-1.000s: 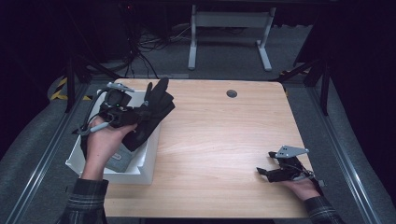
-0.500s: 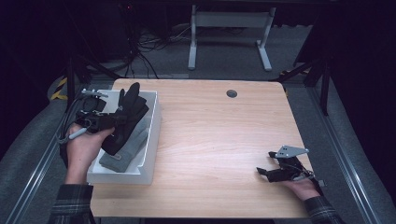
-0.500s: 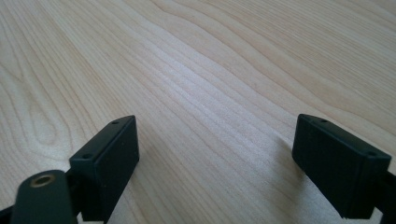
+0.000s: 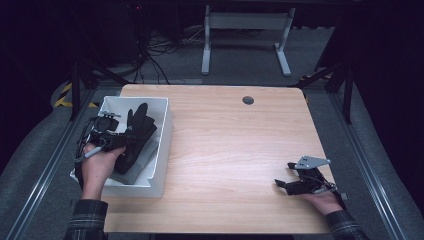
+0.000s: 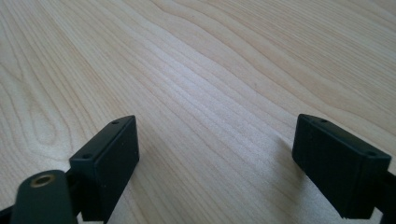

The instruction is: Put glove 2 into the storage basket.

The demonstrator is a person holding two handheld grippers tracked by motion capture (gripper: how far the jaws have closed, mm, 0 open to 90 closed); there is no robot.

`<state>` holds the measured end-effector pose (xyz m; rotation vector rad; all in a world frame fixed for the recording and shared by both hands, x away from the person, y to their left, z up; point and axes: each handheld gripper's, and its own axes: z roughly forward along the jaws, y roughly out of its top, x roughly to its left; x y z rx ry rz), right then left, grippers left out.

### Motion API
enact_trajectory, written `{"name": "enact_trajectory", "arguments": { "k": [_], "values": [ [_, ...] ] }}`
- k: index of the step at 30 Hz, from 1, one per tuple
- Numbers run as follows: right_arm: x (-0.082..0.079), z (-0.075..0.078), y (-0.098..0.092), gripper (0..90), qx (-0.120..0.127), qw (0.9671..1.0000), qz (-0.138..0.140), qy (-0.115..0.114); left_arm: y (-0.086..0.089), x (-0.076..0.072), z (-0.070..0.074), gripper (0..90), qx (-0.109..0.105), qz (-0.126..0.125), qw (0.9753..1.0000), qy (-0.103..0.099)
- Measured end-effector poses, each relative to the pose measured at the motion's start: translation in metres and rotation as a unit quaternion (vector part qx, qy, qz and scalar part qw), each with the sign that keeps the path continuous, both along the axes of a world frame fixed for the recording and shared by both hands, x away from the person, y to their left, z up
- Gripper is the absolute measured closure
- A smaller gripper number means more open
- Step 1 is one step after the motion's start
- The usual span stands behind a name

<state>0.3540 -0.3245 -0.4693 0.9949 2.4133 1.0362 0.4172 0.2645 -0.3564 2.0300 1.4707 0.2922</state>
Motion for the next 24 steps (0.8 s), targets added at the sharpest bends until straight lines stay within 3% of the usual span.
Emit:
{"name": "enact_trajectory", "arguments": {
  "k": [3, 6, 10, 13, 18, 21, 24],
  "values": [
    [0.000, 0.000, 0.000, 15.1, 0.000, 1.0000, 0.000, 0.000, 0.001, 0.004, -0.015, 67.8, 0.017, 0.006, 0.9998, 0.011],
    [0.000, 0.000, 0.000, 15.1, 0.000, 1.0000, 0.000, 0.000, 0.002, 0.006, -0.027, 67.2, 0.017, 0.009, 0.9997, 0.016],
    [0.000, 0.000, 0.000, 15.1, 0.000, 1.0000, 0.000, 0.000, 0.002, 0.008, -0.033, 65.8, 0.019, 0.008, 0.9997, 0.016],
    [0.000, 0.000, 0.000, 15.1, 0.000, 1.0000, 0.000, 0.000, 0.003, 0.008, -0.032, 60.9, 0.016, 0.009, 0.9997, 0.015],
    [0.000, 0.000, 0.000, 15.1, 0.000, 1.0000, 0.000, 0.000, 0.004, 0.009, -0.027, 40.2, 0.023, 0.013, 0.9996, 0.011],
    [0.000, 0.000, 0.000, 15.1, 0.000, 1.0000, 0.000, 0.000, 0.004, 0.009, -0.017, 29.9, 0.027, 0.019, 0.9994, -0.003],
    [0.000, 0.000, 0.000, 15.2, 0.000, 1.0000, 0.000, 0.000, 0.004, 0.008, -0.010, 25.0, 0.030, 0.020, 0.9992, -0.015]
  ]
}}
